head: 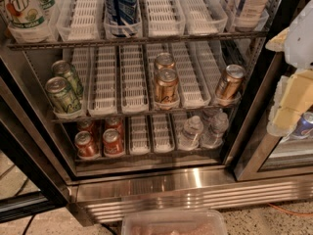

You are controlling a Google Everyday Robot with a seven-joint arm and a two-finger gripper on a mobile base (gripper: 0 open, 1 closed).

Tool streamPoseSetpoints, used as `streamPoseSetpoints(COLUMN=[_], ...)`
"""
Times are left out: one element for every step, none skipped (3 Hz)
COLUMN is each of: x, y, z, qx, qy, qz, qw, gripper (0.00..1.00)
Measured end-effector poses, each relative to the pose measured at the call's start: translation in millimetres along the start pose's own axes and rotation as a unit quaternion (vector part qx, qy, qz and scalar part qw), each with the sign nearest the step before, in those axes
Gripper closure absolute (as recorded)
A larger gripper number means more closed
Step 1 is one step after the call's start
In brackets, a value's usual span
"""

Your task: Pick coke can from bottom shelf of fridge

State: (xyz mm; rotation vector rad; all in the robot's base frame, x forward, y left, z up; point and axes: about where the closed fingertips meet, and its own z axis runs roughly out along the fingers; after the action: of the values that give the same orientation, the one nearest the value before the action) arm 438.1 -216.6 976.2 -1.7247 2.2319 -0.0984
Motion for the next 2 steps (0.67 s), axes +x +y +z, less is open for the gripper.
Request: streamPoseSetpoints(x=[0.0, 0.6], y=[0.0, 10.0], z=[0.0, 18.1], qx=[0.000, -0.003], qy=[0.000, -0.009], qz=[0.000, 0.005], qw=[1.0000, 0.9999], gripper=[0.00, 0.00])
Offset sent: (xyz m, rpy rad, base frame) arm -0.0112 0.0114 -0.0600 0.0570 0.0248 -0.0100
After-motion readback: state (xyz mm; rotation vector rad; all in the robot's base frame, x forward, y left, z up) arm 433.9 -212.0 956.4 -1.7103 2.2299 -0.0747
